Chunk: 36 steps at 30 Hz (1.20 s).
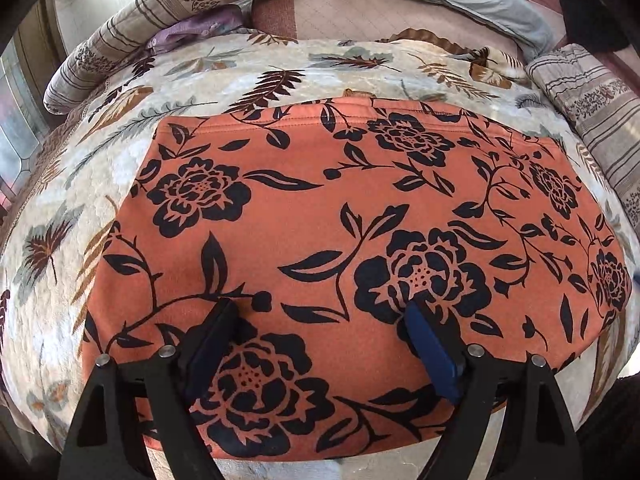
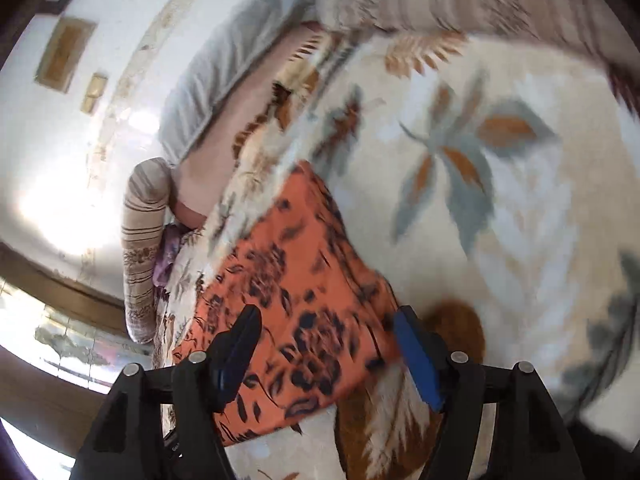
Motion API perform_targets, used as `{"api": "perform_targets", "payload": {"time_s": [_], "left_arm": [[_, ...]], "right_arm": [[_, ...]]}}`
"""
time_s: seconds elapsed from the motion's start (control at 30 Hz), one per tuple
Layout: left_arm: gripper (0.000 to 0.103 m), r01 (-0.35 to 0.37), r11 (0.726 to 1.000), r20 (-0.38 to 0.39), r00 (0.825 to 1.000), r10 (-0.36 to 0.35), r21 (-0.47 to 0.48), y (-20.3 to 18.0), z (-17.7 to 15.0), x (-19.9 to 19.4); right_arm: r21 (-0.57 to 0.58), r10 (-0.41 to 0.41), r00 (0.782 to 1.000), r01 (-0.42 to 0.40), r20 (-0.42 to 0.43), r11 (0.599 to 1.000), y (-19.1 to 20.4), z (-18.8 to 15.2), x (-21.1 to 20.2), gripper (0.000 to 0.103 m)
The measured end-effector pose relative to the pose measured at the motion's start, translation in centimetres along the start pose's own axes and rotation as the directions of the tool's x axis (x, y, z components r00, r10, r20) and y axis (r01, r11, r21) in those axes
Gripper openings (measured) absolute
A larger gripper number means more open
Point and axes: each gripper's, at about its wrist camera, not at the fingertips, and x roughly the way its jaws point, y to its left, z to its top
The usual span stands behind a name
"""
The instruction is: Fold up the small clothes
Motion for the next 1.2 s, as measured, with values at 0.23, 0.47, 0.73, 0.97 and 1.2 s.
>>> {"api": "perform_targets", "payload": {"time_s": [0.23, 0.47, 0.73, 0.97, 1.2], "left_arm": [[0.087, 0.004, 1.0, -0.006, 1.0, -0.004, -0.011, 0.0, 0.1, 0.1], [0.088, 0.017, 1.0, -0.008, 1.0, -0.017, -0.01, 0.3, 0.2, 0.2], [0.091, 0.011, 1.0, 0.001, 1.0, -0.011, -0.005, 0.1, 0.1, 0.4], [0.091, 0.01, 1.0, -0.004, 1.0, -0.01, -0.005, 0.1, 0.1, 0.5], [0.091, 0.006, 1.0, -0.015, 1.0, -0.006, -0.011, 0.1, 0.1, 0.5]], "right_arm": [[-0.152, -0.029, 0.964, -0.012, -0.264, 0.988, 2.9, 9.0, 11.2, 0.072], [-0.171, -0.03, 0.922, -0.039, -0.385, 0.985, 3.0, 12.3, 17.4, 0.057], [-0.28, -0.225, 0.945, 0.156, -0.236, 0.947, 2.7, 11.6, 16.4, 0.018], [-0.258, -0.207, 0.978, 0.195, -0.02, 0.946, 3.9, 9.2, 8.3, 0.082], [-0.185, 0.157, 0.96, -0.201, -0.231, 0.962, 6.4, -1.3, 2.9, 0.082]]}}
